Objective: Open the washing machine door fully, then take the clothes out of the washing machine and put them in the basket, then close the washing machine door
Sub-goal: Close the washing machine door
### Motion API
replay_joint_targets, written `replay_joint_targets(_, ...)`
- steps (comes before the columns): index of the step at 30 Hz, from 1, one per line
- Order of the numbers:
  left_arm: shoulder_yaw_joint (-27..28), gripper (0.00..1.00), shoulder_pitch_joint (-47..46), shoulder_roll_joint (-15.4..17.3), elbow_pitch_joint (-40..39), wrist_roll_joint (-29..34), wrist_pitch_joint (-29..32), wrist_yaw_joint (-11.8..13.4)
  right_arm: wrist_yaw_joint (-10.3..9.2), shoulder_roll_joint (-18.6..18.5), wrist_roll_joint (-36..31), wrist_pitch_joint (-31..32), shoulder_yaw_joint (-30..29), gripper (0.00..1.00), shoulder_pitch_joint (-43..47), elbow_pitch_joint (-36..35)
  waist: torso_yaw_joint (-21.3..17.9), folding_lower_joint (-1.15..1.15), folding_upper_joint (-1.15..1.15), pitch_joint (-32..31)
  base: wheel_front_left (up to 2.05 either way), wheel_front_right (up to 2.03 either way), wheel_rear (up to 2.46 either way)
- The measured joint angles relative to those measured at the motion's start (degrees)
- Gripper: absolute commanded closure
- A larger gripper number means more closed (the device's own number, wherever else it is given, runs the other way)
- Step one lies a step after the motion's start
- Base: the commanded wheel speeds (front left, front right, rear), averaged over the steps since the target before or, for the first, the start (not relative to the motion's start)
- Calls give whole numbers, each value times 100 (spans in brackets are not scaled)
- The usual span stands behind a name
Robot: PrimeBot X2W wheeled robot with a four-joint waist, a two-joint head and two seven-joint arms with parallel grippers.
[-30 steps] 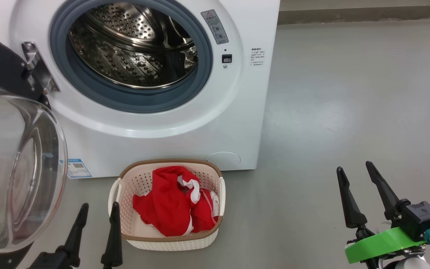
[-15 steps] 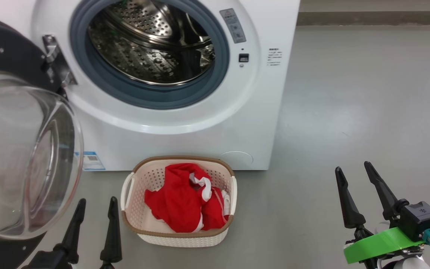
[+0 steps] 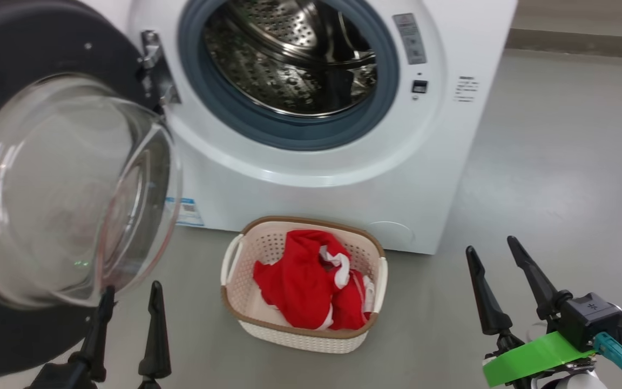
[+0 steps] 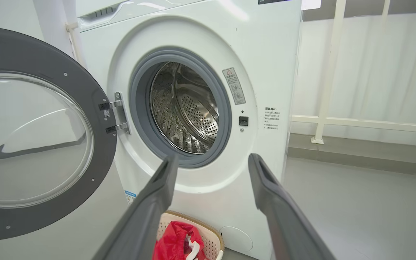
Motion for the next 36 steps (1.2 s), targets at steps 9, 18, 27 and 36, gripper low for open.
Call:
replay_joint_targets(9, 5, 0, 25, 31, -111, 9, 60, 82, 0, -30, -7, 0, 111, 0, -54, 0, 651, 0, 0, 13, 0, 0, 0)
replay_joint_targets(18, 36, 0, 44, 141, -240, 58, 131, 231, 0, -51, -7, 0, 266, 0, -147, -3, 1297, 0, 0, -17, 0, 0, 0)
replay_joint_targets(27, 21, 0, 163, 158, -427, 101, 208, 283, 0, -42, -7, 0, 443, 0, -147, 22, 1776, 0, 0, -77, 0, 0, 0)
replay_joint_targets(36, 54, 0, 353, 169, -544, 88, 222, 383, 0, -47, -5, 0, 490, 0, -254, 88, 1821, 0, 0, -97, 0, 0, 0)
